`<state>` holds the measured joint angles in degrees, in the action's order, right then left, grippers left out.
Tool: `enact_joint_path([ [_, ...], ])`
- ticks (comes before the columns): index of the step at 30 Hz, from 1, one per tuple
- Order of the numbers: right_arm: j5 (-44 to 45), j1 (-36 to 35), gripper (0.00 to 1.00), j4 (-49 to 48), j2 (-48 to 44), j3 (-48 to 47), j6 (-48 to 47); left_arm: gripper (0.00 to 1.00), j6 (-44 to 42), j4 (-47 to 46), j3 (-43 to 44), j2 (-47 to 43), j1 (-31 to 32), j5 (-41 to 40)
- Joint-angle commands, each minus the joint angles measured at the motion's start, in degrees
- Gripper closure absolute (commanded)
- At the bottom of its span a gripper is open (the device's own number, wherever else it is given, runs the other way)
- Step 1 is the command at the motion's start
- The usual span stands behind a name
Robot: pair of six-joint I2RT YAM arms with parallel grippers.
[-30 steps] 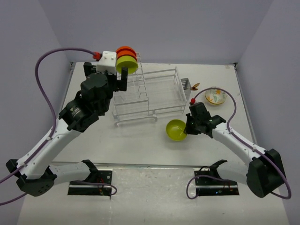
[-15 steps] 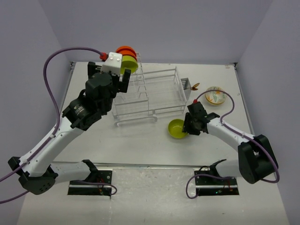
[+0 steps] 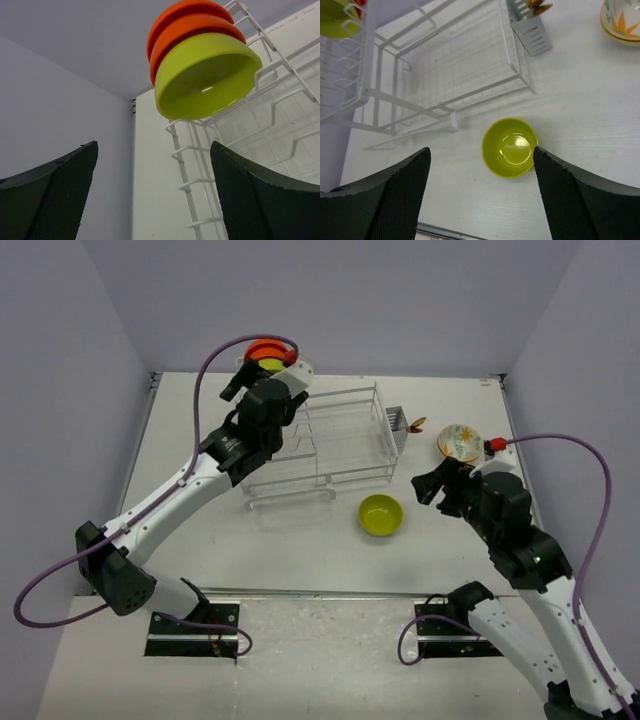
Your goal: Unload the bowls from the dish rack
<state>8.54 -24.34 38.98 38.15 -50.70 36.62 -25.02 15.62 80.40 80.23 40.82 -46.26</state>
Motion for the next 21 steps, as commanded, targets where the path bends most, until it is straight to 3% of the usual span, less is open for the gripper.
enact_joint_path([
  [1, -1.68, -0.01, 0.16, 4.34, -2.2, -2.82, -1.9, 0.1, -4.43, -4.28, 5.81, 3.7, -2.84, 2.57],
  [3, -3.34, 0.08, 0.16, 4.87, -2.38, -3.44, -3.13, 0.18, -4.08, -3.93, 8.0, 6.78, -4.51, 3.98],
  [9, -7.12, -0.01, 0.16, 4.0, -0.54, -2.83, -4.98, 0.22, -4.16, -5.15, 12.5, 13.28, -6.45, 3.02],
  [16, -7.75, -0.01, 0.17, 3.03, -0.01, -2.65, -5.77, 0.47, -3.03, -4.2, 14.34, 16.28, -7.24, 5.04],
  [21, -7.57, -0.01, 0.17, 2.77, 0.08, -2.92, -6.03, 0.58, -0.83, -2.96, 13.91, 15.75, -7.16, 5.92],
])
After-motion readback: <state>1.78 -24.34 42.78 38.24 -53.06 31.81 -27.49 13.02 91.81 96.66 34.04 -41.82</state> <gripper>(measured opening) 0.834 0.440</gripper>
